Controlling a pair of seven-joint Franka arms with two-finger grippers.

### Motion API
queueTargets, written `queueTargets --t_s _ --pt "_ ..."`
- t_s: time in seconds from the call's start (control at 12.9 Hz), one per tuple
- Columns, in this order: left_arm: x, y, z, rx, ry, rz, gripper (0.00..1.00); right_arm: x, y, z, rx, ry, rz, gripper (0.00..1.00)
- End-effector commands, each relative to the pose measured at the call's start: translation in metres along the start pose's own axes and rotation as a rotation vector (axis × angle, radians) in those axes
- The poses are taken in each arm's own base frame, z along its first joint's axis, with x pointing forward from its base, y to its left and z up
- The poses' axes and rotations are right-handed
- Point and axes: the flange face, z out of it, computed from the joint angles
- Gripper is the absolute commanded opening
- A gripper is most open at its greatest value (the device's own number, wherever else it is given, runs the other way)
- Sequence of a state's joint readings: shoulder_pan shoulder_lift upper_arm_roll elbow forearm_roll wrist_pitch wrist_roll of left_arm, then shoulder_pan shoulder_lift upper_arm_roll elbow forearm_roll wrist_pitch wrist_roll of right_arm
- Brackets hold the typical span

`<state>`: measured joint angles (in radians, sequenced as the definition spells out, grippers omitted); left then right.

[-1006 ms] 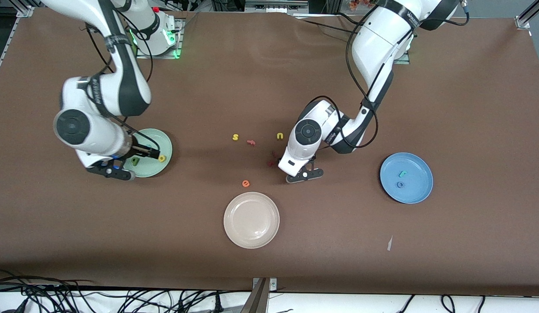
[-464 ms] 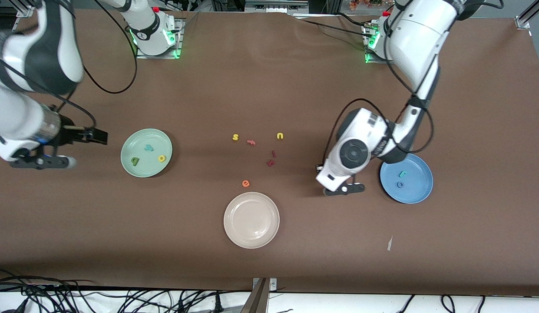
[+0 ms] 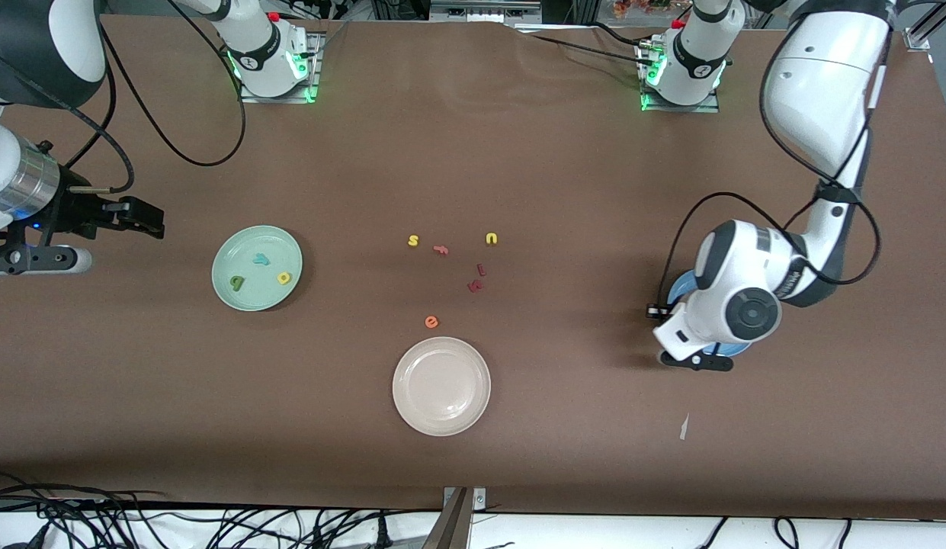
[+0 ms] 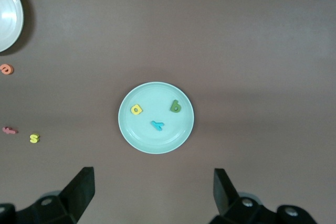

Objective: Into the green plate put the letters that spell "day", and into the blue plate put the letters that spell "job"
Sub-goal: 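Lower the pink p onto the blue plate and open the left gripper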

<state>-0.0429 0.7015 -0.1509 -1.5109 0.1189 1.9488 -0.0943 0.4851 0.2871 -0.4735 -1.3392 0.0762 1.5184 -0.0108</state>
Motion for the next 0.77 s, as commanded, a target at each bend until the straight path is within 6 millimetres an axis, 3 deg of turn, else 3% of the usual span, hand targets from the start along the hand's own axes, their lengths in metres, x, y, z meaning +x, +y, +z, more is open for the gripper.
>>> queueTargets --t_s 0.0,0.15,0.31,0.39,0.46,0.7 --pt "-0.011 -0.031 0.004 0.057 -0.026 0.130 0.28 0.004 0.002 -0.006 0.009 0.015 0.001 1.00" --pt "-0.009 -0.038 0.016 0.102 -0.040 0.172 0.29 -0.003 0.016 -0.014 0.048 0.030 0.003 1.00" --pt "-0.007 -0.041 0.024 0.139 -0.052 0.211 0.41 -0.027 0.023 -0.021 0.098 0.031 -0.017 1.00" --pt "-0.008 -0.044 0.025 0.143 -0.054 0.234 0.75 -0.036 0.017 -0.020 0.060 0.017 -0.038 1.00" --pt "-0.007 -0.054 0.021 0.139 -0.056 0.245 1.00 -0.057 0.021 -0.025 0.030 0.021 -0.039 1.00" --pt "-0.008 -0.070 -0.007 0.124 -0.016 0.204 1.00 -0.077 0.055 -0.015 0.035 0.051 0.016 1.00"
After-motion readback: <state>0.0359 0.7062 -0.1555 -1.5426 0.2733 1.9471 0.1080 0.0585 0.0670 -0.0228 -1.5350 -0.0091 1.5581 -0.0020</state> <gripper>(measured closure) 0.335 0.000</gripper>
